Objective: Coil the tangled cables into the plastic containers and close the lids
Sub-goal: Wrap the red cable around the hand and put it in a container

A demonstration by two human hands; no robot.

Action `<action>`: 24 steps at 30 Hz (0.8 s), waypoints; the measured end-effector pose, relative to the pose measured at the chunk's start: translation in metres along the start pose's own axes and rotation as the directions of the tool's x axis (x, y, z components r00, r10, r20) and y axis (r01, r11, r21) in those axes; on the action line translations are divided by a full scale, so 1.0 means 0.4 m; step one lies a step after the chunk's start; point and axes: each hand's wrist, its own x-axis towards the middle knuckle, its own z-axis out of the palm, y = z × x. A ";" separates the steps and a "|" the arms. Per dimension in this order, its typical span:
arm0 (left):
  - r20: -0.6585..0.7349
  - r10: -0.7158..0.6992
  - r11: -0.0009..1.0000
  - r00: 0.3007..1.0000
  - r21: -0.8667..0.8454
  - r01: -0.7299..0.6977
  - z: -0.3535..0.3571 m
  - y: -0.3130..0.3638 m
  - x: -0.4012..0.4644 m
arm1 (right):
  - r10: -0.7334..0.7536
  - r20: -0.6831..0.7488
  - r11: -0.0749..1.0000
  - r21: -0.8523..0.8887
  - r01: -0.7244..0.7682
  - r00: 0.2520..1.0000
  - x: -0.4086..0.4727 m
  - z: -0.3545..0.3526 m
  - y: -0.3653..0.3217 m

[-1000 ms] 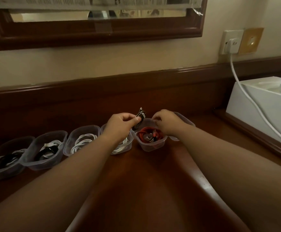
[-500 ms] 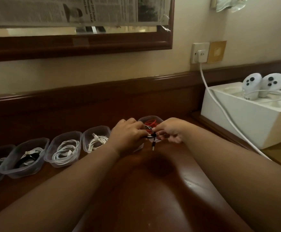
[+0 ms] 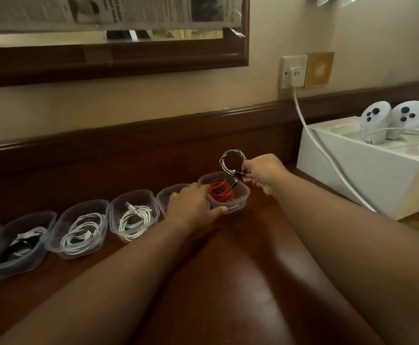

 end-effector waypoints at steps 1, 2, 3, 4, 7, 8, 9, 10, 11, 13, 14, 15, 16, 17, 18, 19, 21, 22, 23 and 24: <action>0.010 -0.007 1.000 1.000 -0.009 0.007 0.008 0.002 0.003 | 0.001 0.011 0.998 -0.062 0.000 1.000 0.013 0.009 0.007; 0.016 -0.005 1.000 1.000 -0.008 0.005 0.014 0.004 0.005 | -0.001 0.014 0.991 -0.137 0.002 1.000 0.025 0.019 0.016; 0.017 0.002 1.000 1.000 -0.003 -0.002 0.018 0.006 0.007 | -0.004 0.005 0.977 -0.211 0.005 1.000 0.035 0.029 0.023; 0.013 0.009 1.000 1.000 0.001 -0.009 0.020 0.006 0.010 | -0.015 -0.002 0.953 -0.304 0.014 1.000 0.044 0.036 0.031; 0.011 0.023 1.000 1.000 0.018 -0.023 0.022 0.000 0.015 | -0.060 0.053 0.779 -0.622 0.080 0.997 0.062 0.047 0.044; 0.012 0.024 0.999 1.000 0.025 -0.025 0.021 -0.005 0.016 | -0.066 0.060 0.718 -0.691 0.089 0.996 0.063 0.047 0.045; 0.016 0.022 0.999 1.000 0.027 -0.022 0.019 -0.011 0.015 | -0.072 0.068 0.655 -0.750 0.099 0.995 0.063 0.048 0.045; 0.023 0.020 0.999 1.000 0.026 -0.020 0.018 -0.017 0.015 | -0.083 0.075 0.601 -0.791 0.110 0.994 0.060 0.050 0.045; 0.029 0.021 0.999 0.999 0.024 -0.022 0.017 -0.023 0.016 | -0.101 0.086 0.561 -0.818 0.128 0.991 0.058 0.051 0.046; 0.033 0.027 0.999 0.999 0.023 -0.028 0.017 -0.032 0.016 | -0.138 0.120 0.482 -0.859 0.173 0.983 0.055 0.058 0.052; 0.032 0.029 0.999 0.999 0.022 -0.029 0.017 -0.034 0.017 | -0.149 0.129 0.441 -0.879 0.183 0.980 0.052 0.060 0.055; 0.030 0.031 0.999 0.999 0.020 -0.031 0.018 -0.035 0.017 | -0.154 0.133 0.402 -0.897 0.185 0.979 0.049 0.064 0.060; 0.026 0.034 0.999 0.999 0.020 -0.034 0.018 -0.036 0.017 | -0.153 0.140 0.366 -0.911 0.188 0.978 0.045 0.067 0.064; 0.024 0.037 0.999 0.999 0.021 -0.038 0.018 -0.036 0.017 | -0.147 0.142 0.341 -0.922 0.185 0.979 0.045 0.069 0.069; 0.023 0.040 0.999 0.999 0.019 -0.040 0.018 -0.037 0.016 | -0.146 0.142 0.329 -0.926 0.183 0.979 0.044 0.071 0.072; 0.024 0.040 0.999 0.999 0.013 -0.040 0.016 -0.036 0.014 | -0.154 0.140 0.334 -0.924 0.185 0.978 0.044 0.070 0.076; 0.023 0.040 0.999 0.999 0.001 -0.040 0.013 -0.036 0.010 | -0.206 0.113 0.392 -0.900 0.188 0.972 0.046 0.062 0.083; 0.019 0.042 0.999 0.999 -0.001 -0.042 0.012 -0.036 0.006 | -0.233 0.091 0.435 -0.880 0.188 0.968 0.047 0.054 0.084; 0.015 0.044 0.999 0.999 0.001 -0.044 0.012 -0.037 0.003 | -0.240 0.067 0.480 -0.859 0.179 0.968 0.048 0.045 0.086; 0.012 0.045 0.999 0.999 0.007 -0.045 0.011 -0.039 -0.001 | -0.218 0.049 0.522 -0.838 0.159 0.975 0.046 0.037 0.086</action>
